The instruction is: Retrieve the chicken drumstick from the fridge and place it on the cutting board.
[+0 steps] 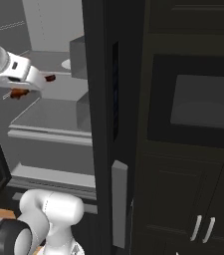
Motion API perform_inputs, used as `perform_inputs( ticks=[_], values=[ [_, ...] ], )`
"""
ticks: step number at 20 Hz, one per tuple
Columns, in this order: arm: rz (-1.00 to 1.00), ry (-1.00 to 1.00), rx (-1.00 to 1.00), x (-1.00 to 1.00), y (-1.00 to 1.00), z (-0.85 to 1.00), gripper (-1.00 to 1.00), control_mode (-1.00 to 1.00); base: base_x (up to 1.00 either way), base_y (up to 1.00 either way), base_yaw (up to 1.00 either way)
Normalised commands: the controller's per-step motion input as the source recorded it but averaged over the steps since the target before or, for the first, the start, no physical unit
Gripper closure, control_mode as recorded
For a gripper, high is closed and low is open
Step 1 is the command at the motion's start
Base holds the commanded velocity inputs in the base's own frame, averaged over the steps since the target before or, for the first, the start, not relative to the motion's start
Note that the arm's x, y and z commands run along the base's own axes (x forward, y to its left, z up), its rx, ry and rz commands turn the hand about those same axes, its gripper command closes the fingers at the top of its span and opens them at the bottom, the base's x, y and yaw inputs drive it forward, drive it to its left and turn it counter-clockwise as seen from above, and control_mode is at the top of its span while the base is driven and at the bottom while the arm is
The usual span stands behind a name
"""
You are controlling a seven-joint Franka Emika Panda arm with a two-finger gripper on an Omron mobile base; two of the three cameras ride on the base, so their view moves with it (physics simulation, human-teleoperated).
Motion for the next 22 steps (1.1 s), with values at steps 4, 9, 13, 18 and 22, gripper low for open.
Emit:
perform_inputs(
  ticks=[4, 9, 13, 18, 22],
  values=[
    [0.00, 0.13, 0.00, -0.50, -0.01, -0.14, 1.00, -1.00, 0.00, 0.00, 0.00],
    [0.00, 0.01, 0.01, -0.71, -0.11, -0.31, 1.00, -1.00, 0.00, 0.00, 0.00],
    [-0.01, 0.00, 0.06, -0.52, -0.21, -0.36, 1.00, -1.00, 0.00, 0.00, 0.00],
    [0.00, 0.04, 0.04, -0.07, -0.16, -0.38, 1.00, -1.00, 0.00, 0.00, 0.00],
    [0.00, 0.03, 0.01, 0.00, -0.02, -0.21, 1.00, -1.00, 0.00, 0.00, 0.00]
  ],
)
